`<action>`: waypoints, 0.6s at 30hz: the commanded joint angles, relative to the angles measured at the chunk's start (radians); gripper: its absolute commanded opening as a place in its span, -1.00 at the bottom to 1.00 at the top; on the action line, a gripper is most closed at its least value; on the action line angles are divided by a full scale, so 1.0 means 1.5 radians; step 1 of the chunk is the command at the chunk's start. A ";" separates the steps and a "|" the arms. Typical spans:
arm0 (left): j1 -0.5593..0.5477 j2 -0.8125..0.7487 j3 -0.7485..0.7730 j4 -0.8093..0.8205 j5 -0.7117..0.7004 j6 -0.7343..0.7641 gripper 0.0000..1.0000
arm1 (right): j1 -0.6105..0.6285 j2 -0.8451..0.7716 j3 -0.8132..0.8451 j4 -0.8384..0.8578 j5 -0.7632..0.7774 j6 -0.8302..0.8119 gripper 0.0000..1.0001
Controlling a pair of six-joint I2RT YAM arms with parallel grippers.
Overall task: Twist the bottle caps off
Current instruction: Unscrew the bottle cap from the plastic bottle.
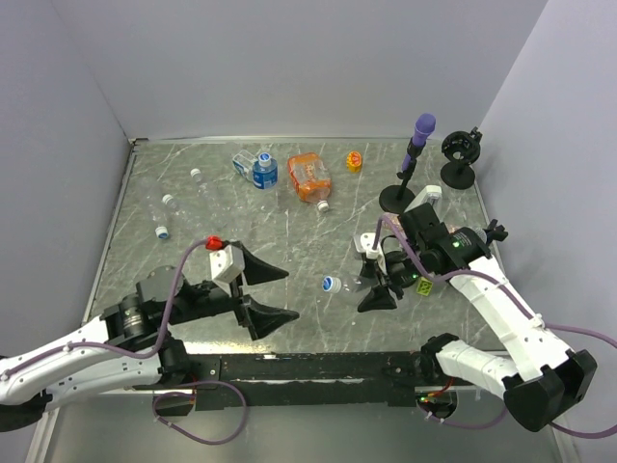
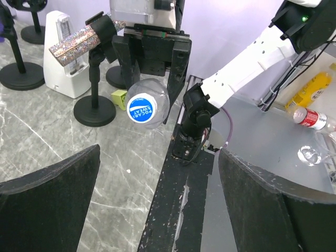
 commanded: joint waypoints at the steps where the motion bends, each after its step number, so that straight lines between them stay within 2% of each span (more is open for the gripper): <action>1: -0.003 -0.045 -0.022 -0.005 0.001 0.036 0.93 | -0.003 -0.012 0.016 -0.075 0.033 -0.088 -0.45; 5: -0.003 -0.077 -0.043 0.008 0.007 0.095 0.93 | -0.008 -0.004 0.032 -0.147 0.032 -0.138 -0.45; 9: -0.003 -0.052 -0.049 0.020 0.044 0.169 0.93 | -0.083 0.003 0.030 -0.207 -0.012 -0.211 -0.44; 12: -0.003 -0.002 -0.016 -0.014 0.081 0.251 0.93 | -0.144 0.000 0.022 -0.227 -0.060 -0.247 -0.45; 15: -0.002 0.036 0.001 -0.028 0.095 0.311 0.93 | -0.165 -0.019 0.006 -0.211 -0.046 -0.235 -0.45; 18: -0.001 0.081 0.009 0.003 0.115 0.324 0.94 | -0.168 -0.040 -0.015 -0.199 -0.025 -0.216 -0.45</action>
